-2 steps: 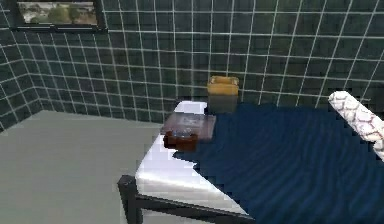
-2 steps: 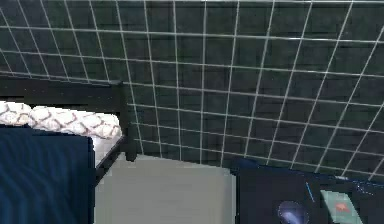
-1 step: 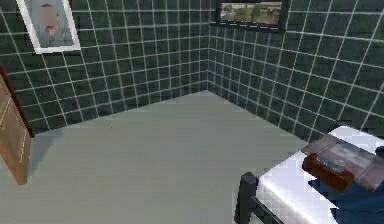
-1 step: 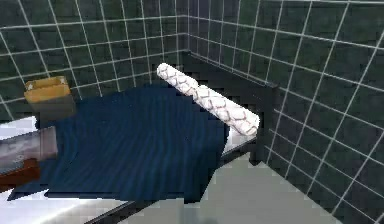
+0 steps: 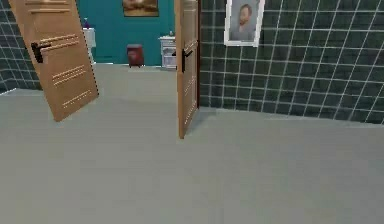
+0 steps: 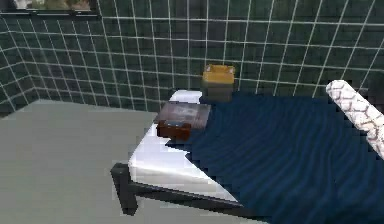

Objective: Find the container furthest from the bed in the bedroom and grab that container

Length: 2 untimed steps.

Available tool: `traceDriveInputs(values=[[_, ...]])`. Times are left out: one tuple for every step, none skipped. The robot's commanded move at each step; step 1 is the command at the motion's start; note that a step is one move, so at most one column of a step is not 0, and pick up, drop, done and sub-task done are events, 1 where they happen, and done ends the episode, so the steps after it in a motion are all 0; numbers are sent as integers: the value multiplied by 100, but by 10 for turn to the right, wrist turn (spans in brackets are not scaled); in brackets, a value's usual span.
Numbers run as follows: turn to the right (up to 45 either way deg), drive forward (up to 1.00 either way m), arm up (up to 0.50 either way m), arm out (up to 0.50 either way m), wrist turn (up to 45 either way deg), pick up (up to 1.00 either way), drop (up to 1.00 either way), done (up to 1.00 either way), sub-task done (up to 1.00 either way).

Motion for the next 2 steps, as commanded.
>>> traceDriveInputs(values=[[-450,0,0,0,0,0,0,0,0],[-360,0,0,0,0,0,0,0,0]])
